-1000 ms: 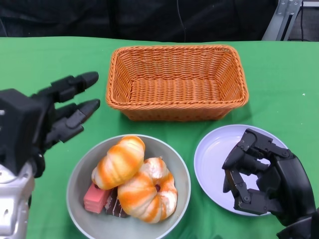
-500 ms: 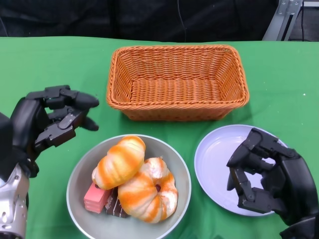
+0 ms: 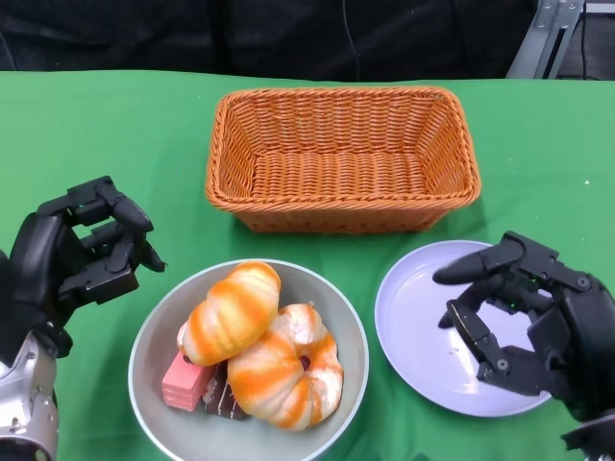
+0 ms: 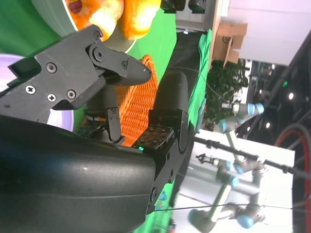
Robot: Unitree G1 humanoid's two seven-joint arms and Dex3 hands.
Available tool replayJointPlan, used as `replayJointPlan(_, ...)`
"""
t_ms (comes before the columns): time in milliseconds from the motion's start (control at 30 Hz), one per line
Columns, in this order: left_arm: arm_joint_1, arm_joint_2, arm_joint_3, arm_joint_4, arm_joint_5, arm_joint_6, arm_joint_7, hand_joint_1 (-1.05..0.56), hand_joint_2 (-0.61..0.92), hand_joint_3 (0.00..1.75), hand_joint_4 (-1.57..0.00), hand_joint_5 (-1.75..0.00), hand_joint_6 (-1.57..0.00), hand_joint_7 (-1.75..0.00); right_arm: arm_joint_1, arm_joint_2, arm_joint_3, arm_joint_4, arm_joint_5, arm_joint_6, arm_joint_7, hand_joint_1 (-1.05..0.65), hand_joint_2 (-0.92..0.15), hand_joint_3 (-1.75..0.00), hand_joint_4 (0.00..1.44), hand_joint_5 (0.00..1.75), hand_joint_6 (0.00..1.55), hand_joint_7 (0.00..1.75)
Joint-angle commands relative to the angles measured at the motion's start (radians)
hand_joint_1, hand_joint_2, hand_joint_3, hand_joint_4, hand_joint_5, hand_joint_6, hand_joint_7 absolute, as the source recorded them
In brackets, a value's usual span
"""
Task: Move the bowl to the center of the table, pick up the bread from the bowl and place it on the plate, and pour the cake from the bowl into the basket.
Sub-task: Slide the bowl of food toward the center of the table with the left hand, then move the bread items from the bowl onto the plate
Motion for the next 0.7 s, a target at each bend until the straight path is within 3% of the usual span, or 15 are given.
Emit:
replayJointPlan(33,-0.018,0.002,0.017,0.021,-0.010,-0.027,0.003,-0.02,0.46,1.14,-0.82,-1.51,-0.89,-1.31,-0.015,-0.036,0.003,-0.041,-0.012,-0.007,0.016,-0.31,-0.86,-0.19,0.61,1.02,0.68,0.50)
replayJointPlan(300,-0.020,-0.019,0.019,0.025,0.010,-0.043,0.049,-0.02,0.47,1.10,-0.83,-1.50,-0.92,-1.24,-0.050,-0.118,0.031,-0.168,-0.137,0.064,0.040,-0.37,-0.91,-0.01,0.63,0.66,0.68,0.26)
replayJointPlan(533,-0.018,-0.041,0.020,0.033,0.006,-0.059,0.048,0.00,0.44,1.18,-0.80,-1.53,-0.88,-1.29,-0.163,-0.183,0.097,-0.226,-0.316,0.086,0.066,-0.48,-0.88,0.00,0.60,0.58,0.70,0.12)
replayJointPlan(700,-0.017,-0.049,0.020,0.036,0.008,-0.059,0.058,0.02,0.43,1.21,-0.80,-1.53,-0.89,-1.27,-0.248,-0.196,0.144,-0.239,-0.429,0.098,0.070,-0.59,-0.88,0.00,0.60,0.56,0.69,0.06)
